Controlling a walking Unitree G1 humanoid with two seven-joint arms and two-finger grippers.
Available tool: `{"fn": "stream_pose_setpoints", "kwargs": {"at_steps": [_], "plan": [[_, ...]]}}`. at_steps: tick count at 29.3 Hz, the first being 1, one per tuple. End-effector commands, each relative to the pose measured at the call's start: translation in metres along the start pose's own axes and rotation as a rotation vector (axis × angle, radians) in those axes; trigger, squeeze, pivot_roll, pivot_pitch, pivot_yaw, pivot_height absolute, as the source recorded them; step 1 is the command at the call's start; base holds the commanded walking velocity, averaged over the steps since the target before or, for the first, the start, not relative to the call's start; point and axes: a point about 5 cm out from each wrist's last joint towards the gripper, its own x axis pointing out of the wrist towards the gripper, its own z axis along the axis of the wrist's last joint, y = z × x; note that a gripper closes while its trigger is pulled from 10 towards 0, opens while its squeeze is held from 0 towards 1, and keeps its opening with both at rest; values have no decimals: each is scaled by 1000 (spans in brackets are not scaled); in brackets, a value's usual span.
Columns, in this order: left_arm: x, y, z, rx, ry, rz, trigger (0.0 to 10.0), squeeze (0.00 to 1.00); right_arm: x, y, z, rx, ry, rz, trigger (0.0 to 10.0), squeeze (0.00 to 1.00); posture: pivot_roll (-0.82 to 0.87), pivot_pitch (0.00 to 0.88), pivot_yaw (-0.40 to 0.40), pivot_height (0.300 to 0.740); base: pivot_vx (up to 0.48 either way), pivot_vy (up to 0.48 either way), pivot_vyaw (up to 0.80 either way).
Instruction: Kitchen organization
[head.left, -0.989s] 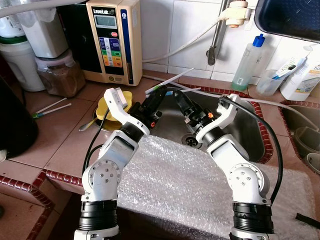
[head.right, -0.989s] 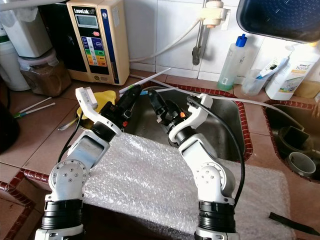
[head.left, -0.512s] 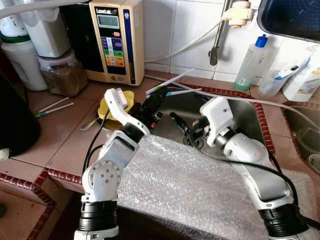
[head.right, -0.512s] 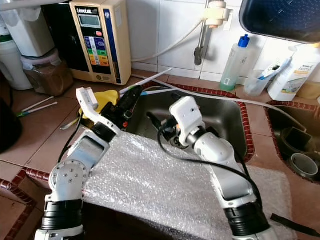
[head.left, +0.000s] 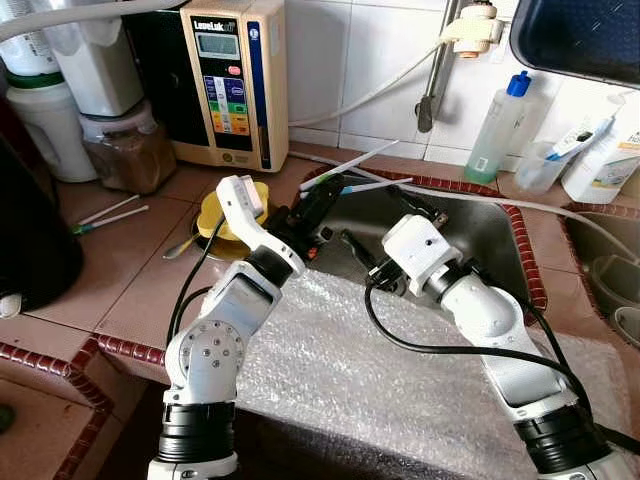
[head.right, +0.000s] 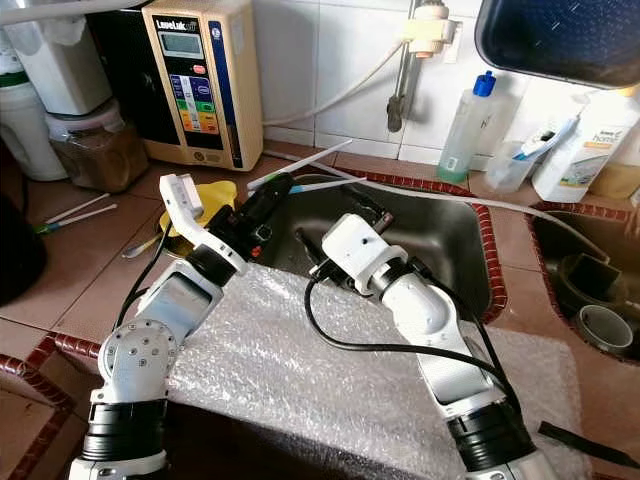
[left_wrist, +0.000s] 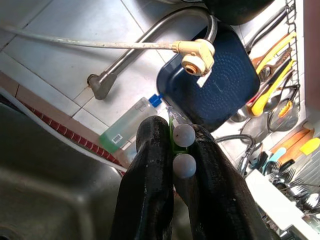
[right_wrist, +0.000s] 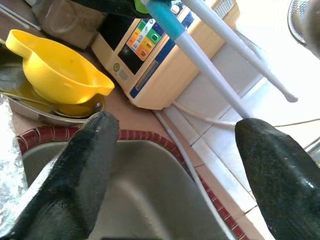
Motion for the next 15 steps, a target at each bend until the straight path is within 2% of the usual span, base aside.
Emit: {"fn": "stream_pose_setpoints", "kwargs": {"at_steps": [1,5,10,13,15], "plan": [[-1,11,-4,21,16,88,0,0,-4,0,9,1,-54,16,10000,0,-4,0,6,740,0,0,0],[-2,18,0,30,-9,141,0,0,-15,8,7,29,-44,75,10000,0,-6,0,6,740,0,0,0],[-1,15,-5,24,9,117,0,0,-23,12,3,25,-25,82,10000,0,-15,0,10,740,0,0,0],[0,13,-6,27,17,103,0,0,-21,11,1,21,-18,72,10000,0,-14,0,11,740,0,0,0],[2,11,-7,32,27,88,0,0,-13,10,-1,-18,-17,46,10000,0,-11,0,13,740,0,0,0]]}}
